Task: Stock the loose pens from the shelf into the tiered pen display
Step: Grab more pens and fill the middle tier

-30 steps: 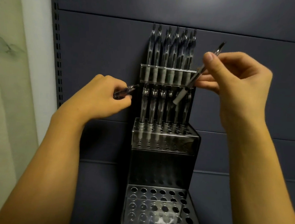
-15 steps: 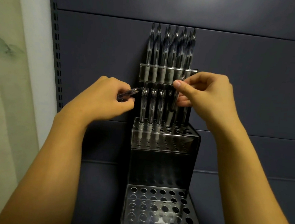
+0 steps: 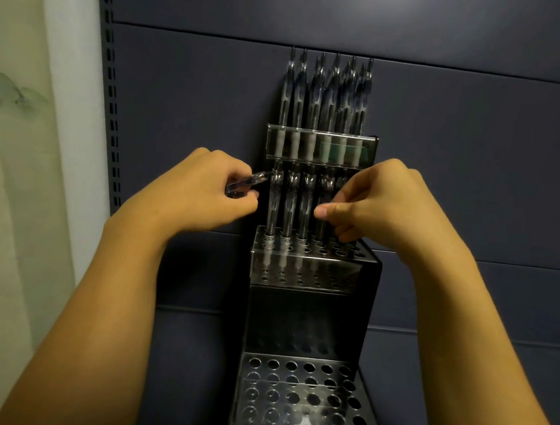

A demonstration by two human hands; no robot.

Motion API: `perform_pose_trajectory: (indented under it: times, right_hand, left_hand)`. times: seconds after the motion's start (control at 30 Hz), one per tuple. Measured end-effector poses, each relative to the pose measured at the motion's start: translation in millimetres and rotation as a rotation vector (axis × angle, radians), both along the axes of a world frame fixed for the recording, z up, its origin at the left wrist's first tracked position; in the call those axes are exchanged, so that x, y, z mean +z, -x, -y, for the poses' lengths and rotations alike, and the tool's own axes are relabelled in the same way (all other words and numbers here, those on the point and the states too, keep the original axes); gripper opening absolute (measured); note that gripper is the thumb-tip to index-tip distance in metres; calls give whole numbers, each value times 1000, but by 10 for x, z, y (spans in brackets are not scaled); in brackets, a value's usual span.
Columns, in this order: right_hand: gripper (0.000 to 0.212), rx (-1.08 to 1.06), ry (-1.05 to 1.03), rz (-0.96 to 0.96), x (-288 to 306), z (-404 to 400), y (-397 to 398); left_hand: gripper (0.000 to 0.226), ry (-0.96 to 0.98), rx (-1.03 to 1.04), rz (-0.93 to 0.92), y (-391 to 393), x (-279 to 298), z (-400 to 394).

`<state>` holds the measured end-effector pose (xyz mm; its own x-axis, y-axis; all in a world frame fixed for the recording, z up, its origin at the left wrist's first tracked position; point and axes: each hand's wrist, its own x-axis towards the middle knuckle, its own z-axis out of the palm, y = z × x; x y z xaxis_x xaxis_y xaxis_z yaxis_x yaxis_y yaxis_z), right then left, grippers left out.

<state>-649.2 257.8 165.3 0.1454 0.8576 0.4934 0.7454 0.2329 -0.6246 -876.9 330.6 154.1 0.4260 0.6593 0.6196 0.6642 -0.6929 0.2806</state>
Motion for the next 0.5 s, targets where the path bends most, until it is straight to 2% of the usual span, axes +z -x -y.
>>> perform_pose_trajectory:
  times: [0.07,0.17,0.33,0.5]
  right_hand:
    - [30,-27,-3,38,13,44,12]
    - [28,-24,-117,54,45,124,57]
    - [29,187,-142,-64,41,186,233]
    - [21,263,-125,-144,-45,77,349]
  left_hand:
    - [26,6,-8,-10,-3,5,8]
    - [27,2,-23,-16,-15,20,38]
    - [22,-6,-73,-31,-105,44,140]
    - [13,0,-127,-91,-217,59,212]
